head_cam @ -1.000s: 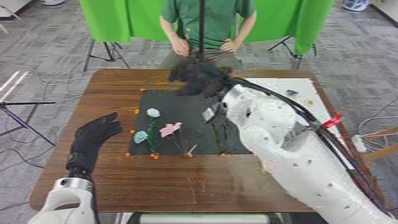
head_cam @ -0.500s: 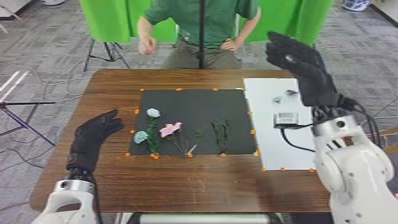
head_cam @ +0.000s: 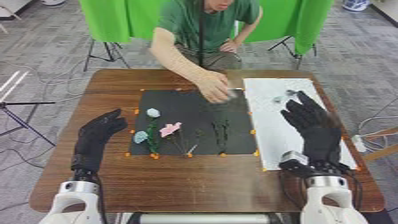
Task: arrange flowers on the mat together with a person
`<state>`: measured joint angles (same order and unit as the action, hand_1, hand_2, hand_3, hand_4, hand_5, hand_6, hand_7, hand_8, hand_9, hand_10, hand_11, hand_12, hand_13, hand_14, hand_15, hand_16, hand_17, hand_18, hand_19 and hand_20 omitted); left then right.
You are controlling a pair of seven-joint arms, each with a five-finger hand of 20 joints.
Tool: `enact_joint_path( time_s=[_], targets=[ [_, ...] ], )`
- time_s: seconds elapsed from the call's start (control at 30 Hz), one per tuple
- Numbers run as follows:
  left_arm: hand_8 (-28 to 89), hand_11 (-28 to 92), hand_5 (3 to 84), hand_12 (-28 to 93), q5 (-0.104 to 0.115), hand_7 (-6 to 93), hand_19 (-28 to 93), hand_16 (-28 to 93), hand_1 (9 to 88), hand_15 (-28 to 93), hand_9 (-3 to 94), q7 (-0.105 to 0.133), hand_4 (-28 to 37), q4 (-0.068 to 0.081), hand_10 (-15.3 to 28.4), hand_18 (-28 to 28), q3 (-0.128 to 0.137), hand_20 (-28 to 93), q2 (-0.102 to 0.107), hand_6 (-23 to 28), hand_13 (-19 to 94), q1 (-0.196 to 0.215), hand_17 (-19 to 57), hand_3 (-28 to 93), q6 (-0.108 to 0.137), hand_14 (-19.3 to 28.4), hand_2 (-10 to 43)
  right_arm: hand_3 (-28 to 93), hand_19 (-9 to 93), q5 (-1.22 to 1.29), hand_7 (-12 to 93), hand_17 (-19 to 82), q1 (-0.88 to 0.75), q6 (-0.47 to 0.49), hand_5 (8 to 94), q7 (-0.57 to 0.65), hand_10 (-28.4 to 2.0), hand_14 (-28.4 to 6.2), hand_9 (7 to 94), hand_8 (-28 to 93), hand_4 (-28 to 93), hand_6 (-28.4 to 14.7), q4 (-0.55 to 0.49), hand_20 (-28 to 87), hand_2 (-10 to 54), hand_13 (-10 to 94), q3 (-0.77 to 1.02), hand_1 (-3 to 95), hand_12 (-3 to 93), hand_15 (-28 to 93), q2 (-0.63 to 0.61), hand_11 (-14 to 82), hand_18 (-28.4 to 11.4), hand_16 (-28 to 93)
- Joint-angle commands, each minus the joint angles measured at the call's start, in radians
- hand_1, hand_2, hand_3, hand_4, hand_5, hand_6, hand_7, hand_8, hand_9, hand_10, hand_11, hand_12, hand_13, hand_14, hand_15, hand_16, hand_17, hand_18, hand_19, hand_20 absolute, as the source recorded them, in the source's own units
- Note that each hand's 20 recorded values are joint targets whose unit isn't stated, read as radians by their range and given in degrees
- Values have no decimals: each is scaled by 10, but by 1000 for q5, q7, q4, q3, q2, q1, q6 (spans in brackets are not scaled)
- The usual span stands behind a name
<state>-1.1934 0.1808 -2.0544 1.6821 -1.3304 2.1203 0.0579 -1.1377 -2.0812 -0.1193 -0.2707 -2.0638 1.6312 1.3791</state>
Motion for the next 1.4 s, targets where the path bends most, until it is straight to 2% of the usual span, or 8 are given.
enact_joint_path(
  time_s=[0.03, 0.4, 0.53, 1.0, 1.07, 1.13, 1.4],
  targets=[
    [-61, 223, 495, 134, 8, 162, 188, 2, 289, 249, 488, 0, -208, 2, 144, 156, 4, 190, -6, 43, 392, 20, 84, 661, 7, 200, 36, 813, 89, -5, 128, 213, -8, 22, 487, -18, -140, -114, 490, -91, -178, 15, -19, 301, 35, 351, 16, 72, 136, 106, 19, 62, -146, 165],
    [-63, 222, 495, 134, 15, 161, 185, 2, 284, 249, 490, -5, -209, -1, 144, 156, 5, 193, -4, 43, 392, 22, 85, 660, 17, 198, 38, 814, 82, -6, 133, 218, -19, 21, 503, -5, -140, -114, 497, -96, -181, 15, -22, 312, 42, 359, 19, 75, 137, 117, 21, 64, -144, 155],
    [-62, 222, 495, 135, 12, 161, 185, 1, 286, 249, 490, -15, -211, -1, 144, 155, 7, 194, -4, 44, 393, 18, 85, 658, 11, 198, 37, 812, 83, -6, 138, 219, -27, 13, 506, 2, -139, -117, 499, -95, -181, 16, -26, 315, 45, 365, 17, 76, 137, 122, 25, 64, -145, 156],
    [-63, 223, 495, 134, 17, 162, 185, 1, 285, 250, 490, -17, -208, -1, 143, 155, 11, 194, -6, 46, 392, 21, 85, 654, 15, 198, 36, 816, 86, -6, 143, 223, -23, 14, 521, 5, -134, -122, 518, -96, -177, 14, -22, 321, 45, 391, 14, 79, 141, 133, 27, 69, -146, 162],
    [-63, 222, 494, 135, 13, 162, 185, 2, 283, 251, 490, -19, -208, -2, 143, 155, 11, 194, -5, 46, 391, 20, 85, 654, 18, 199, 35, 815, 85, -4, 143, 224, -22, 18, 523, 4, -134, -122, 519, -96, -178, 13, -22, 321, 45, 393, 13, 81, 142, 133, 26, 69, -145, 162],
    [-63, 222, 494, 135, 4, 160, 185, 1, 283, 250, 490, -21, -208, -1, 144, 156, 11, 194, -6, 47, 391, 18, 84, 654, 12, 199, 35, 816, 84, -3, 144, 224, -28, 25, 523, -2, -135, -121, 520, -96, -177, 14, -23, 322, 46, 393, 14, 81, 142, 133, 27, 69, -145, 162],
    [-62, 222, 494, 135, 4, 160, 186, 1, 282, 250, 489, -22, -208, -1, 143, 156, 13, 194, -11, 46, 391, 19, 84, 654, 11, 199, 33, 817, 82, -5, 145, 224, -23, 26, 525, 5, -135, -122, 520, -96, -177, 13, -19, 323, 42, 389, 14, 85, 143, 132, 24, 68, -145, 163]
  ],
)
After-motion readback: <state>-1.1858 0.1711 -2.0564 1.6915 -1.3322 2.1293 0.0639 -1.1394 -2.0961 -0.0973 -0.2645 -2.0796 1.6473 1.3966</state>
